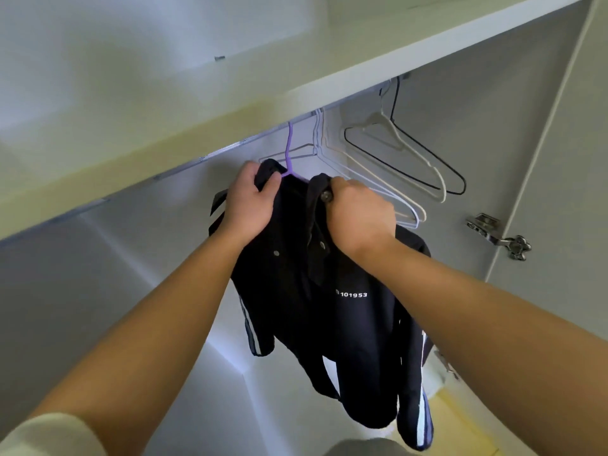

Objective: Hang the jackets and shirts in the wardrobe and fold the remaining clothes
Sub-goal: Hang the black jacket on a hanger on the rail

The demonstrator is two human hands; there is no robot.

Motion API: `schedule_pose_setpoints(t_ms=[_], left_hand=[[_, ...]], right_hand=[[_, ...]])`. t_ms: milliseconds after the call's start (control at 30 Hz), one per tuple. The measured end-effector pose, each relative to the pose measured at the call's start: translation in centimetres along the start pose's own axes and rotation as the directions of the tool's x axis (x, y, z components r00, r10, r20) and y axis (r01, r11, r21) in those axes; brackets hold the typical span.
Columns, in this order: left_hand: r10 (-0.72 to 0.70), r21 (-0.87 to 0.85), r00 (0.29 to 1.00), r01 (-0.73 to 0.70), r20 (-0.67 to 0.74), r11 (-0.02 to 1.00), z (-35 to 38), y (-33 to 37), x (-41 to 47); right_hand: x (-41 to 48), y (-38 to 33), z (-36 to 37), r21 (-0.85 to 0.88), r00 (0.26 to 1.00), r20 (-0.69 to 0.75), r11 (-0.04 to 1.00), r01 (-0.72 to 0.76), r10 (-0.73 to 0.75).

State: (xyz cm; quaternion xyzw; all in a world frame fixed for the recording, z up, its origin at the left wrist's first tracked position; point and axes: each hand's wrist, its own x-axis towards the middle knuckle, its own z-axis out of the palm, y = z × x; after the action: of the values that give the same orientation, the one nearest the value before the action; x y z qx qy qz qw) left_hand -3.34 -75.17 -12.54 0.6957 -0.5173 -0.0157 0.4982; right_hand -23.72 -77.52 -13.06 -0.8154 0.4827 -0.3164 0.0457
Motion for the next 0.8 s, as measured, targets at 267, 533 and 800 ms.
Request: schedule_pose_setpoints(t_ms=[267, 533, 800], left_hand=[[0.055, 0.024, 0.994, -0.057, 0.091, 0.998, 3.1, -4.8, 7.1], [0.073, 0.011, 0.978, -0.077, 0.194, 0.997, 9.0, -6.0, 10.8], [0.04, -0.019, 0.929, -0.036, 0.368, 0.999, 13.9, -3.5, 13.5]], right_hand=[[5.4, -0.8, 4.2, -0.04, 0.997, -0.008, 0.996, -0.082, 0.082], [8.9, 2.6, 7.4, -0.095, 0.978, -0.034, 0.973, -0.21, 0.208], [11.4, 6.8, 6.6, -0.122, 0.962, -0.09, 0.956, -0.268, 0.259]])
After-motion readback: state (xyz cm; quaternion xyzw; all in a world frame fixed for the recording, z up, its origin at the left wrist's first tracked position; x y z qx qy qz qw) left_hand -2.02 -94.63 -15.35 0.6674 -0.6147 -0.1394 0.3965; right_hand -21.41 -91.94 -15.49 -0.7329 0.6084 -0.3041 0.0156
